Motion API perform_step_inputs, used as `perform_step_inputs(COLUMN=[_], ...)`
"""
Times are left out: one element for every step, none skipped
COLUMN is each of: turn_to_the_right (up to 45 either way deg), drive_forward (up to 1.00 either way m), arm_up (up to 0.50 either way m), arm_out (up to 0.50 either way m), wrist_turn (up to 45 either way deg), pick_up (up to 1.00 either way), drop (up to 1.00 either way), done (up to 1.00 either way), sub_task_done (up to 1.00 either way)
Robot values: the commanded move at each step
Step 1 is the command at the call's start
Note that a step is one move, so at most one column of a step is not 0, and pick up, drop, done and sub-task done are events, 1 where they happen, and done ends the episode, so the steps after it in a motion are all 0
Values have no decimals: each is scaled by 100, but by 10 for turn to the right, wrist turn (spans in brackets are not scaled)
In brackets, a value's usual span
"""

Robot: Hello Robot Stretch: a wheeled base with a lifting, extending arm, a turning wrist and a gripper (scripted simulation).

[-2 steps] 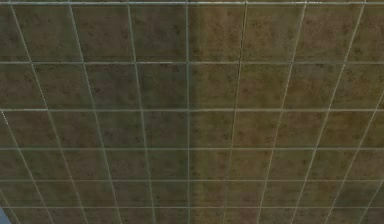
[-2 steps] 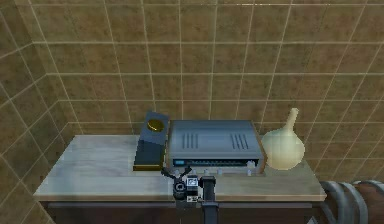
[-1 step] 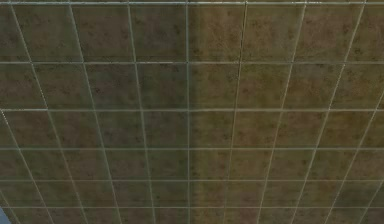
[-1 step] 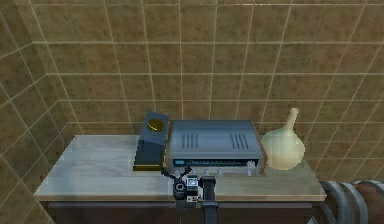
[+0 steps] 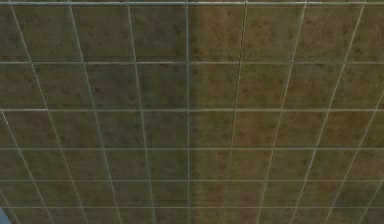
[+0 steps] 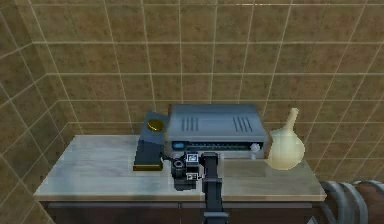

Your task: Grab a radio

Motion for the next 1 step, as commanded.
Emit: perform_step_inputs(turn_to_the_right=[0], drive_forward=[0], arm_up=[0], arm_out=[0], wrist_turn=[0], pick_up=[0], drop=[0], done=[100], sub_task_done=[0])
